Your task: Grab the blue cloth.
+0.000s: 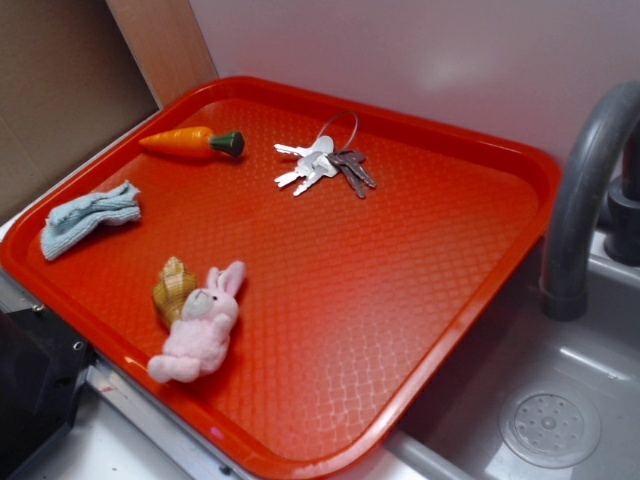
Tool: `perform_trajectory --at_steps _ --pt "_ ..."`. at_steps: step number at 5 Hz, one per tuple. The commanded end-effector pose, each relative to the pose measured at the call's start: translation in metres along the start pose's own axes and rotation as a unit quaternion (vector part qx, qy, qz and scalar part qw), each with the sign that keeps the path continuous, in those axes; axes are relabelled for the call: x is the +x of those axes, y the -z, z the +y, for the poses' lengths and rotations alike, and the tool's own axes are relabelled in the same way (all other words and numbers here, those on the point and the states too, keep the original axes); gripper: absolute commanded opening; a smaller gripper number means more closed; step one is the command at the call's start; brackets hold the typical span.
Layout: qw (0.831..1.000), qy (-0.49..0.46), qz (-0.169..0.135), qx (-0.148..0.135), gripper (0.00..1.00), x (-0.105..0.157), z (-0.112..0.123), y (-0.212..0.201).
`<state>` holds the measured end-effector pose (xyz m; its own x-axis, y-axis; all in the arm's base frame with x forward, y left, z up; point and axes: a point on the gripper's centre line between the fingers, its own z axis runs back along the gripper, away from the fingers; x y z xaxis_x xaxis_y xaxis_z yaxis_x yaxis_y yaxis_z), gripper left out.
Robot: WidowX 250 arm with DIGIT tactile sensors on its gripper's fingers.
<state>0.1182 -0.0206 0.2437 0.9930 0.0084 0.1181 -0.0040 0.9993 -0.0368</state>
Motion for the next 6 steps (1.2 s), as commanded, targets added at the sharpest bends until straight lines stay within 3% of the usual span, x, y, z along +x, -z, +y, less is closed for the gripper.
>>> perform_trajectory --at_steps 1,2,4,5,6 --pt "1.000 0.000 0.000 0.000 1.00 0.000 0.000 0.000" --pt "0.995 0.026 0.008 0.096 1.00 0.006 0.031 0.044" --pt "0.974 0.162 0.042 0.151 1.00 0.002 0.115 0.119" --pt "0.977 0.149 0.090 0.126 1.00 -0.015 0.143 0.159" --pt "0.976 0.162 0.103 0.099 1.00 -0.018 0.143 0.176"
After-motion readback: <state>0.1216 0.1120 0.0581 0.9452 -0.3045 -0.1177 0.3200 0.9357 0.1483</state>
